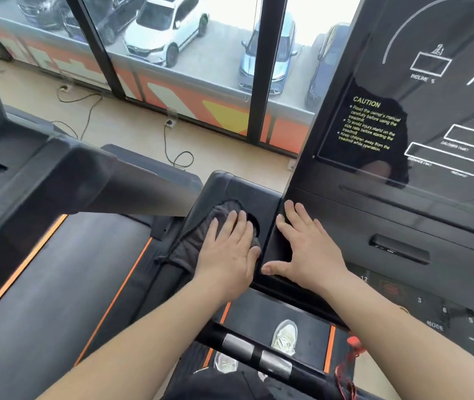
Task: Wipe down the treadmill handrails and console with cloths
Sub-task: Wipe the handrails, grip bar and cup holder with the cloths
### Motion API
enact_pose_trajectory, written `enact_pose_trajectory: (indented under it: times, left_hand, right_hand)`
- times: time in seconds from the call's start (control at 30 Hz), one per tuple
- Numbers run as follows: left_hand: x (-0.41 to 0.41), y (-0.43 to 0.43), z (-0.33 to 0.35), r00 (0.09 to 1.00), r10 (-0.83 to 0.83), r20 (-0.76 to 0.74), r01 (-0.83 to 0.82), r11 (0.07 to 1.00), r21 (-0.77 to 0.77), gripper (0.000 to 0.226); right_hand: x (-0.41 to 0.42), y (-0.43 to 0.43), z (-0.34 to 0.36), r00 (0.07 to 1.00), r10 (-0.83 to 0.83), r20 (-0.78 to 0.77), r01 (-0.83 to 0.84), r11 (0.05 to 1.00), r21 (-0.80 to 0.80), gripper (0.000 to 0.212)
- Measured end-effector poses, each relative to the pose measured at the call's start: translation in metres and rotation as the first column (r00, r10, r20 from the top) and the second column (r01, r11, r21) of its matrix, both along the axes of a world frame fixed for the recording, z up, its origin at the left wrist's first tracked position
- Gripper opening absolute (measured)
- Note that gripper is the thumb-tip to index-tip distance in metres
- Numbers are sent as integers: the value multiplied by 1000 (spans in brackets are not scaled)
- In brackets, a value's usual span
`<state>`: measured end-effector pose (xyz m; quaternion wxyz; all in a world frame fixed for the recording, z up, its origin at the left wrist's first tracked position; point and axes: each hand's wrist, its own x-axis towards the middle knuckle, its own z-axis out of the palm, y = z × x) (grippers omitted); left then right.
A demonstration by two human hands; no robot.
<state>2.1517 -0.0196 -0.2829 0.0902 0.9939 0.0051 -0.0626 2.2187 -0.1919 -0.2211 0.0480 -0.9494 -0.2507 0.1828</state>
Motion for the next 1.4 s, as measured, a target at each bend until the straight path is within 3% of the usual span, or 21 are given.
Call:
enact_pose_trajectory:
  times: [0.1, 0.17, 0.2, 0.27, 0.3, 0.33, 0.37, 0.4, 0.47, 0.5, 0.53, 0.6, 0.67, 0.83, 1.0, 1.1, 1.2, 1.3, 1.4]
  left_hand:
    - [-40, -4, -10, 973, 6, 232, 50, 971, -235, 48]
    - [-49, 4, -7, 944, 147, 296, -18, 917, -398, 42]
    - [-42, 7, 5, 919, 303, 251, -139, 848, -512, 40]
    - [-15, 8, 33, 783, 620, 54, -382, 548, -744, 36]
    - [-2, 6, 46, 730, 683, 18, -403, 452, -796, 34]
    - [8, 3, 58, 728, 683, 58, -355, 448, -821, 32]
    - [17, -1, 67, 777, 618, 122, -267, 498, -825, 31]
    - [24, -5, 68, 860, 473, 192, -158, 604, -781, 33]
    - [40, -5, 53, 974, 22, 224, 75, 907, -415, 45]
    - [48, -1, 40, 984, -135, 117, 158, 965, -210, 51]
    - [57, 6, 29, 979, -204, -12, 202, 975, -90, 56]
    - [73, 20, 14, 961, -245, -129, 244, 970, -27, 61]
    - [93, 27, 9, 967, -221, -125, 224, 974, 15, 63]
    - [135, 14, 14, 985, 18, -173, -13, 1000, 28, 66]
    - [64, -11, 11, 990, -81, -119, 69, 992, -102, 63]
    - [69, 12, 12, 978, -158, -138, 147, 986, -81, 64]
    - [104, 40, 15, 987, -75, -145, 79, 997, 25, 64]
    - [113, 45, 15, 989, 44, -141, -41, 999, 25, 65]
    - [73, 26, 13, 993, -18, -116, 18, 1000, -2, 64]
  right_hand:
    - [0, -2, -1, 1000, 3, 5, -3, 1000, 18, 117]
    - [0, -2, -1, 1000, 3, 0, -3, 1000, 23, 117]
    - [1, -3, -1, 1000, -2, 0, 2, 1000, 28, 117]
    - [1, -3, 0, 1000, 6, -1, -6, 1000, 29, 117]
    - [1, -3, 0, 1000, 12, 1, -12, 1000, 27, 117]
    - [0, -4, 0, 1000, 10, 5, -10, 999, 32, 117]
    - [1, -4, -1, 1000, 5, 10, -6, 999, 39, 117]
    - [1, -4, -1, 1000, 2, 16, -3, 999, 47, 117]
    - [2, -5, -1, 1000, -1, 19, 0, 998, 67, 119]
    - [3, -5, -2, 1000, 0, 20, -1, 997, 76, 119]
    - [3, -6, -3, 1000, 3, 24, -5, 997, 83, 117]
    - [2, -6, -5, 999, 13, 39, -16, 996, 86, 117]
    - [2, -7, -7, 999, 10, 48, -15, 995, 97, 117]
    - [2, -8, -7, 999, 11, 43, -16, 995, 100, 117]
    - [2, -7, -4, 1000, 6, 24, -8, 996, 88, 116]
    - [2, -7, -3, 1000, 19, 23, -20, 998, 59, 116]
    - [1, -7, -3, 999, 21, 31, -22, 998, 55, 116]
    - [0, -6, -4, 1000, 21, 21, -22, 999, 45, 116]
    - [1, -6, -4, 1000, 11, 16, -12, 999, 47, 116]
